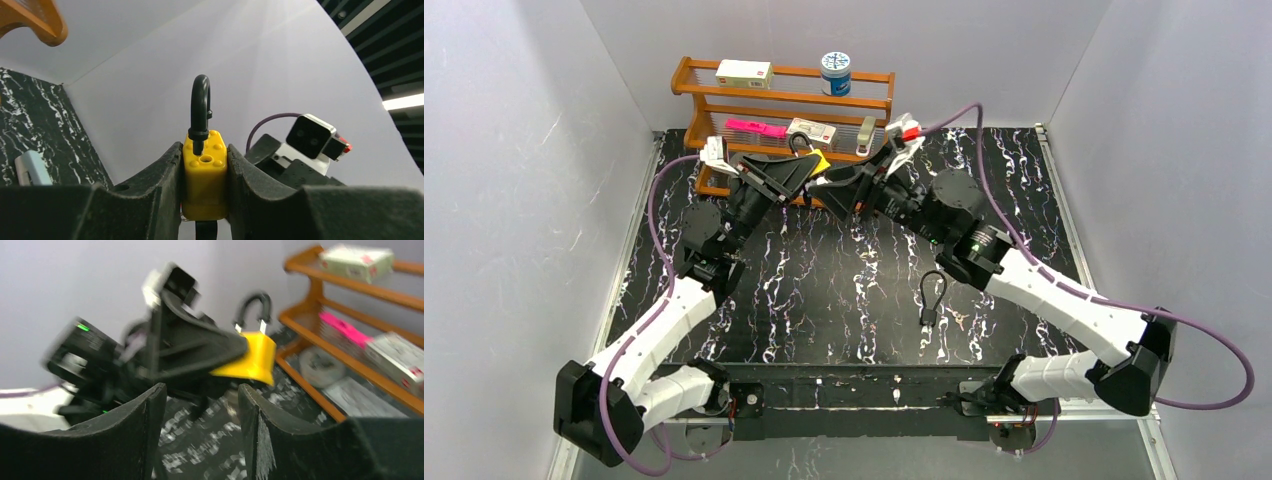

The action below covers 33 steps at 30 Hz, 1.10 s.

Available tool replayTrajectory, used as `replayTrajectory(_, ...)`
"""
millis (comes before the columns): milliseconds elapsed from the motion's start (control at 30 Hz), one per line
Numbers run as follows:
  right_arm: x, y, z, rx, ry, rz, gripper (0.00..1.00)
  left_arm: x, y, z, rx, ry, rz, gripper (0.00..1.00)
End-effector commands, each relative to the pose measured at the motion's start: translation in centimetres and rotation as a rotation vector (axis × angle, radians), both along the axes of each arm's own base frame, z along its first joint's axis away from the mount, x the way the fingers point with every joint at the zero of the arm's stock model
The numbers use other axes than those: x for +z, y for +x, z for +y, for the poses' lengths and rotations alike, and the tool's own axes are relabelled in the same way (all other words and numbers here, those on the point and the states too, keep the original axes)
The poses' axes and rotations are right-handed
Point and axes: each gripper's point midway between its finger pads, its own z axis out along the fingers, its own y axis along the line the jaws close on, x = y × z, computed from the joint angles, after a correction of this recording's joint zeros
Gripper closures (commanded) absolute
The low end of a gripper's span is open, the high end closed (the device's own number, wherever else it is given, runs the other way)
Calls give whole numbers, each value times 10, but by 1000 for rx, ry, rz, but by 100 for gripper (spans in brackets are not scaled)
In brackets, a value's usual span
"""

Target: Unlock with the key

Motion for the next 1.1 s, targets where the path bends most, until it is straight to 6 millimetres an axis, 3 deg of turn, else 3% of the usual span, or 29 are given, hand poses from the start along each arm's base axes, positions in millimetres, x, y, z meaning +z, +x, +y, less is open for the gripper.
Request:
replayTrajectory(0, -36, 28, -7, -142, -181, 7, 38, 40, -14, 11, 43, -14, -102, 100)
replayTrajectory(200, -30, 28, -28, -219, -46, 169, 36, 42, -16, 7, 0, -35, -67, 100)
replayTrajectory(400, -21, 14, -12, -104, -67, 159, 40, 49, -22, 8, -21, -43, -65, 100)
replayTrajectory(500, -18, 12, -9, -79, -47, 162, 52, 50, -24, 9, -22, -45, -64, 100)
replayTrajectory(667, -9, 11, -8, -60, -5, 166, 60, 47, -26, 7, -39, -47, -51, 100)
replayTrajectory(967, 2, 9, -4, 29, 72, 202, 61, 46, -29, 7, -53, -52, -46, 100)
replayTrajectory(1067, -1, 13, -3, 37, 66, 211, 71, 47, -31, 8, -56, -58, -45, 100)
